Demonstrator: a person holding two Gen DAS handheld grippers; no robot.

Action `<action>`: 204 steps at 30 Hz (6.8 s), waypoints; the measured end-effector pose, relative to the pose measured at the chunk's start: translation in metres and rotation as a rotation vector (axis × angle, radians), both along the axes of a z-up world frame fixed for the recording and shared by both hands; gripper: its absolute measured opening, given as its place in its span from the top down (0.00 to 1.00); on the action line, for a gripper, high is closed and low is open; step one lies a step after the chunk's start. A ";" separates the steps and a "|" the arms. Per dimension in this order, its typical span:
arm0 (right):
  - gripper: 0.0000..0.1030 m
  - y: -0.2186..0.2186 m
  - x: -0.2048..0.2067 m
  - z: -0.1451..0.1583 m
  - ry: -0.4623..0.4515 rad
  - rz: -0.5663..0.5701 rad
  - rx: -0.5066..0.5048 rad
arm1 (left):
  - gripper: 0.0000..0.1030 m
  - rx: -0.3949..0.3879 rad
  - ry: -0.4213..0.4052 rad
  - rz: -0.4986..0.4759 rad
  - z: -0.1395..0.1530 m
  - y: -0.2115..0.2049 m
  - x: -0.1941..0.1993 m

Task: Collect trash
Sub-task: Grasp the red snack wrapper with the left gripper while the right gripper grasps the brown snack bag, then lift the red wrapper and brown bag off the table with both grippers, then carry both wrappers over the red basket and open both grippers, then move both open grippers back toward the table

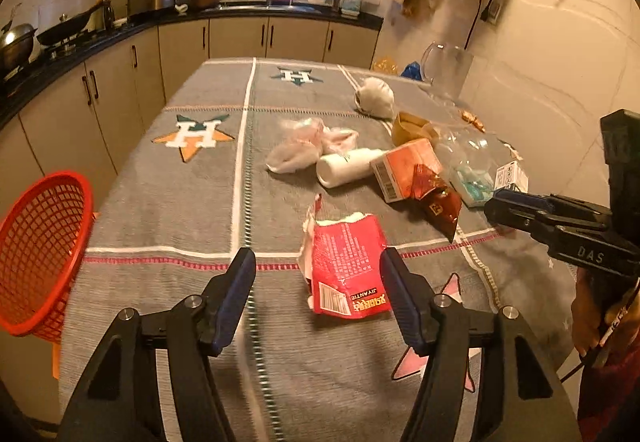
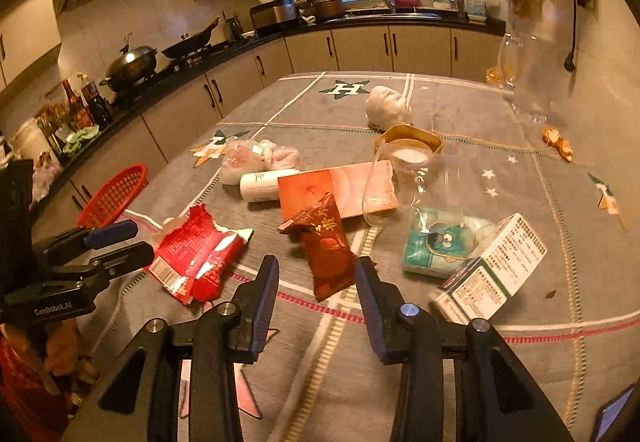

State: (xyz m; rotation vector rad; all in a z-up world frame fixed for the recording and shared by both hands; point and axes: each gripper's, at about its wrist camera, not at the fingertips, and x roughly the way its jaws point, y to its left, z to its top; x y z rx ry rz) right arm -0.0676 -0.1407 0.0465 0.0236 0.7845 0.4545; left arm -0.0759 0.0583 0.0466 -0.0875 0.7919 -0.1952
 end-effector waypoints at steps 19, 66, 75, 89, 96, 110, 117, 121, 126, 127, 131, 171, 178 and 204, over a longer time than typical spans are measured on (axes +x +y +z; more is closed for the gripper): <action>0.48 0.024 0.046 -0.037 0.053 0.014 -0.077 | 0.42 0.000 0.098 0.039 -0.029 -0.016 0.032; 0.67 0.028 0.017 -0.023 0.028 0.052 0.009 | 0.95 0.009 0.021 0.046 -0.004 -0.013 0.013; 0.67 0.031 0.013 -0.019 0.025 0.061 0.013 | 0.95 0.004 0.003 0.051 0.003 -0.009 0.009; 0.67 0.041 0.010 -0.016 0.033 0.084 0.020 | 0.95 -0.006 -0.019 0.072 0.010 0.004 0.004; 0.67 0.054 0.009 -0.012 0.035 0.111 0.018 | 0.95 -0.012 -0.034 0.088 0.015 0.014 0.000; 0.67 0.090 0.007 -0.001 0.036 0.182 0.009 | 0.95 -0.041 -0.082 0.158 0.028 0.052 -0.010; 0.67 0.124 0.005 0.008 0.030 0.240 -0.007 | 0.95 -0.050 -0.109 0.214 0.034 0.083 -0.020; 0.67 0.145 0.006 0.015 0.026 0.275 -0.013 | 0.95 -0.055 -0.132 0.244 0.040 0.102 -0.026; 0.67 0.174 0.006 0.025 0.017 0.325 -0.021 | 0.95 -0.056 -0.153 0.285 0.047 0.126 -0.032; 0.67 0.180 0.007 0.027 0.017 0.332 -0.023 | 0.95 -0.054 -0.156 0.292 0.048 0.131 -0.033; 0.67 0.202 0.011 0.031 0.028 0.370 -0.019 | 0.95 -0.051 -0.168 0.328 0.050 0.151 -0.038; 0.60 0.378 0.066 0.008 0.194 0.488 0.023 | 0.91 -0.073 -0.073 0.553 -0.001 0.277 -0.038; 0.56 0.364 0.061 0.019 0.163 0.475 0.050 | 0.67 -0.071 -0.098 0.550 0.007 0.270 -0.042; 0.55 0.171 0.040 0.018 0.189 0.232 0.167 | 0.59 0.003 -0.093 0.368 0.031 0.159 -0.009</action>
